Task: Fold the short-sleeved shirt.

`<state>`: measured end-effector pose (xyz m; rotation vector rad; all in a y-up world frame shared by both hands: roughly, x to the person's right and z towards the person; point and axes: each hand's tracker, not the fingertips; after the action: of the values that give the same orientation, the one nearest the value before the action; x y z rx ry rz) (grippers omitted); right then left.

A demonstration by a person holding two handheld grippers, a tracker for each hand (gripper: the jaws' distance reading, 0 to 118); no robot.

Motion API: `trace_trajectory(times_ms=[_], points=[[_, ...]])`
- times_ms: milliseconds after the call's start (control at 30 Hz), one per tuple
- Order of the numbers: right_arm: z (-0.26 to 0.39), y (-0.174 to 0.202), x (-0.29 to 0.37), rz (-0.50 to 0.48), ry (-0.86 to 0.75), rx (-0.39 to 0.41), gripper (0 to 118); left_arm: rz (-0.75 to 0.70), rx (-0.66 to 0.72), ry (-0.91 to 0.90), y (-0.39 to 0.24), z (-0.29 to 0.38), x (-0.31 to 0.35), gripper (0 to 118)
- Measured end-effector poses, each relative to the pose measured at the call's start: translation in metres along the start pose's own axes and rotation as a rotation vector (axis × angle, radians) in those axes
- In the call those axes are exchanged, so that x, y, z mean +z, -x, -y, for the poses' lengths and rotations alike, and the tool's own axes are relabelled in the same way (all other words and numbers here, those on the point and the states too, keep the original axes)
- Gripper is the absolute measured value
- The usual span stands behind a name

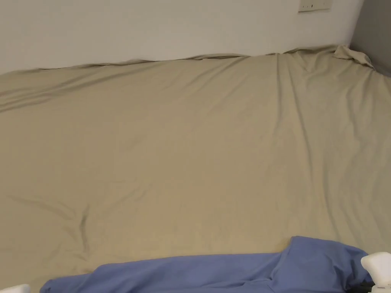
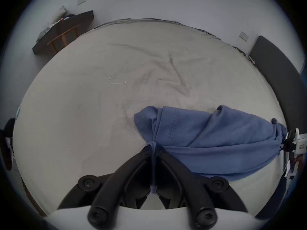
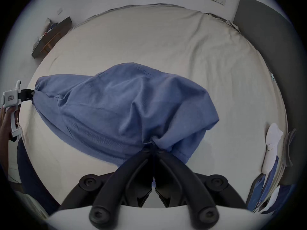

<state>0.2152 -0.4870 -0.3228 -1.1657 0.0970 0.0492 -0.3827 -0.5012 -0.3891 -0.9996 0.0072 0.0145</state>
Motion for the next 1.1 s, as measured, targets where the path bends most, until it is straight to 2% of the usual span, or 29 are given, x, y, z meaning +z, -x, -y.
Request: trace_trajectory(times_ms=[33,67,100,133,167,200,233,267,367,400,433,467,500,533,567,600,633,667,700,833,933,967,1033,1100], points=[[-0.001,0.001,0.003,0.004,-0.006,0.014,10,-0.038,-0.033,-0.002,-0.002,-0.004,0.005,47],[-0.005,0.000,0.008,0.012,0.001,0.046,36,-0.095,-0.063,-0.008,-0.003,-0.009,0.013,99],[-0.010,0.002,0.021,0.024,0.005,0.059,75,-0.137,-0.064,-0.027,-0.001,-0.016,0.030,118],[-0.014,0.003,0.033,0.033,-0.014,0.051,114,-0.094,-0.030,-0.083,-0.001,-0.021,0.044,118],[-0.019,0.005,0.051,0.072,-0.090,0.034,118,-0.031,0.011,-0.204,0.002,-0.025,0.075,118],[-0.024,0.008,0.069,0.104,-0.173,0.020,116,0.008,0.066,-0.290,0.002,-0.033,0.093,118],[-0.031,0.010,0.098,0.102,-0.311,-0.001,117,0.058,0.074,-0.325,0.000,-0.037,0.108,118],[-0.039,0.012,0.115,0.082,-0.368,-0.047,118,0.091,0.065,-0.350,-0.004,-0.035,0.117,118],[-0.050,0.027,0.147,0.059,-0.503,-0.166,118,0.132,-0.056,-0.450,-0.024,-0.028,0.132,118],[-0.051,0.034,0.152,0.049,-0.519,-0.171,118,0.119,-0.102,-0.422,-0.033,-0.027,0.126,118],[-0.050,0.043,0.155,0.057,-0.532,-0.148,117,0.071,-0.134,-0.361,-0.045,-0.024,0.123,118],[-0.048,0.053,0.157,0.088,-0.559,-0.132,97,0.039,-0.133,-0.319,-0.053,-0.019,0.119,118],[-0.046,0.066,0.153,0.125,-0.564,-0.100,58,0.075,-0.100,-0.283,-0.056,-0.013,0.114,118],[-0.044,0.076,0.148,0.151,-0.555,-0.080,6,0.134,-0.046,-0.265,-0.059,-0.005,0.108,115],[-0.040,0.082,0.142,0.136,-0.564,-0.094,2,0.181,-0.008,-0.257,-0.060,0.000,0.103,77],[-0.039,0.084,0.139,0.073,-0.556,-0.089,2,0.184,0.011,-0.223,-0.062,0.004,0.096,18],[-0.036,0.087,0.133,-0.014,-0.520,-0.111,2,0.156,0.028,-0.207,-0.063,0.008,0.087,0],[-0.035,0.089,0.129,-0.033,-0.513,-0.143,2,0.187,-0.012,-0.166,-0.062,0.011,0.080,0],[-0.035,0.091,0.128,-0.023,-0.527,-0.140,2,0.226,-0.014,-0.140,-0.061,0.012,0.075,0],[-0.038,0.092,0.130,-0.018,-0.535,-0.075,2,0.218,0.020,-0.187,-0.031,0.004,0.083,0],[-0.041,0.089,0.137,-0.039,-0.540,-0.052,2,0.378,0.120,-0.221,0.021,-0.013,0.074,0],[-0.043,0.087,0.138,-0.050,-0.539,-0.052,2,0.515,0.165,-0.184,0.042,-0.018,0.063,0],[-0.045,0.082,0.139,-0.112,-0.535,-0.074,2,0.633,0.243,-0.114,0.083,-0.025,0.033,0],[-0.045,0.078,0.139,-0.178,-0.556,-0.101,2,0.626,0.254,-0.031,0.122,-0.032,-0.003,0]])
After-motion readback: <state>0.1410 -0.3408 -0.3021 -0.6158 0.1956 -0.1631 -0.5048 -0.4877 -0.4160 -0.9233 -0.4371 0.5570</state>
